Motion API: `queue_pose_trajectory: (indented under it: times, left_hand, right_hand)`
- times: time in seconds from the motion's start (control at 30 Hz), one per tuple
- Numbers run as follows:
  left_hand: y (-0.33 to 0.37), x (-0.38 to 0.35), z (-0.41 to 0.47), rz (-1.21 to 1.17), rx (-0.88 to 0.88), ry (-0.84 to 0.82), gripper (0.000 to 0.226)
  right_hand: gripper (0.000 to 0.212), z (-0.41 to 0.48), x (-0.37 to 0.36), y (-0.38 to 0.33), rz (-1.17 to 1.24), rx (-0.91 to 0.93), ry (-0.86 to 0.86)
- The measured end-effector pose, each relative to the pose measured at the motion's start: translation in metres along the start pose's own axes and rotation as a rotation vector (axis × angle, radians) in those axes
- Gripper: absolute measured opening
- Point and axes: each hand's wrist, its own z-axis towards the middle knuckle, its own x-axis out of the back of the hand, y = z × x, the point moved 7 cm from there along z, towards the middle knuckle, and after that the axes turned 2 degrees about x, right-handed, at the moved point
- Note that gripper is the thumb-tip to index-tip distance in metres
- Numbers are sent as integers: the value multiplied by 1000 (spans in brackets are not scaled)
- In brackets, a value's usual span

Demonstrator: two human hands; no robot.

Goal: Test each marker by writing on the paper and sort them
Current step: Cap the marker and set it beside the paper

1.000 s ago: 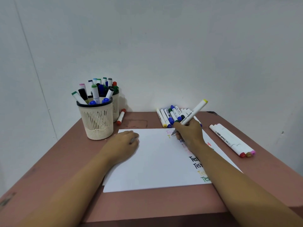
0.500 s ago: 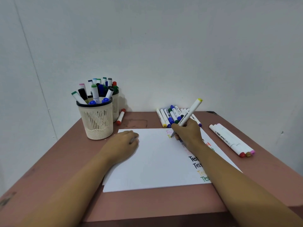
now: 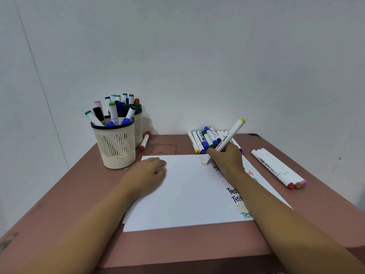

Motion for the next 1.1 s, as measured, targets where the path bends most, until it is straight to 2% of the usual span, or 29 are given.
queue_pose_trajectory:
  times: [0.23,0.4,0.6,0.87,1.1]
  left_hand:
    - [0,1,0,1,-3,1,32]
    - [0,1,-1,-7,2,-3,32]
    - [1,1,-1,1,-3,3,31]
    - [-3,-1,1,-23,10,-3,30]
    - [-8,-1,0,-30,92,-27,27]
  right_hand:
    - [16,0,0,0,-39,11,-4]
    - [17,1,6,1,17,5,80]
    - [14,-1,4,-2,-28,12,59]
    - [22,-1,6,-1,7,2,63]
    - [13,-1,4,-1,-34,20,70]
